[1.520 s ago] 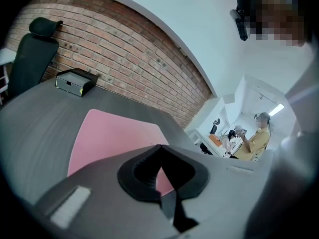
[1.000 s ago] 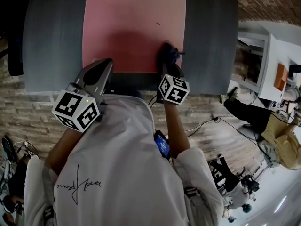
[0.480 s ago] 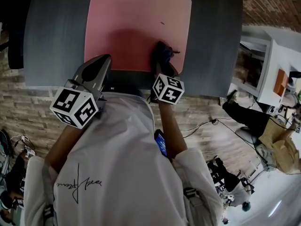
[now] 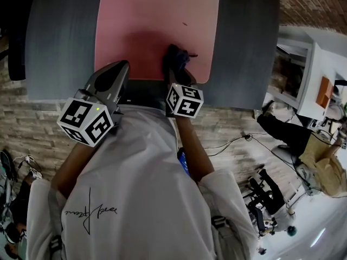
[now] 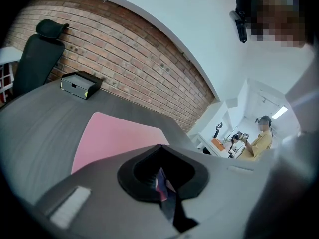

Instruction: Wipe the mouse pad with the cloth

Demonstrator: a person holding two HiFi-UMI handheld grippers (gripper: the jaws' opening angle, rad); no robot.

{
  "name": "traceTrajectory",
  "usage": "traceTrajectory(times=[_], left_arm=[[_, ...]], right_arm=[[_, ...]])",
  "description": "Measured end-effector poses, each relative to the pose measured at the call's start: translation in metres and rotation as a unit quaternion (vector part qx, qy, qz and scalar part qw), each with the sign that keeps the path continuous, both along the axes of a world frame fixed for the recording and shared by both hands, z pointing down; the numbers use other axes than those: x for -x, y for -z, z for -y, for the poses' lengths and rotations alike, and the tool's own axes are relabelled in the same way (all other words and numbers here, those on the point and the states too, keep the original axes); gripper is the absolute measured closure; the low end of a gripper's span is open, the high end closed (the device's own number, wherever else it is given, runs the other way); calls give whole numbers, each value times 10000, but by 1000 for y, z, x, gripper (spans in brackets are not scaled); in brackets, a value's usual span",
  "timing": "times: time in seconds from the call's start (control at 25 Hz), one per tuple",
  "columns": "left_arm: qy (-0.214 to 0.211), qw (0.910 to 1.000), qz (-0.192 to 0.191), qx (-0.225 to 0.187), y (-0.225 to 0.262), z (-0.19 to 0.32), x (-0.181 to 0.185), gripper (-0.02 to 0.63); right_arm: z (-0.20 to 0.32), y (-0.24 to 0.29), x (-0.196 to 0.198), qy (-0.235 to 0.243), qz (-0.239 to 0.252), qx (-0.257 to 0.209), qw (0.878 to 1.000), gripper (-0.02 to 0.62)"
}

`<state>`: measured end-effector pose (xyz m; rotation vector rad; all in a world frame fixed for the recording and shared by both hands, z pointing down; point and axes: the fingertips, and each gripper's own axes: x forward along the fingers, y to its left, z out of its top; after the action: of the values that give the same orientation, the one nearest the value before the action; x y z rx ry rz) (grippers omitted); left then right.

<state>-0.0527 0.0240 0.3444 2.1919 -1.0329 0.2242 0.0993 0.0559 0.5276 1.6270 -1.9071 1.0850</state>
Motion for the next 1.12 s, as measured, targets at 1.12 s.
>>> traceTrajectory(times=[1.12], left_arm=[[-18, 9999, 109, 1, -2, 6, 13, 594]], right_arm=[[13, -3, 86, 613, 683, 106, 9957, 491]])
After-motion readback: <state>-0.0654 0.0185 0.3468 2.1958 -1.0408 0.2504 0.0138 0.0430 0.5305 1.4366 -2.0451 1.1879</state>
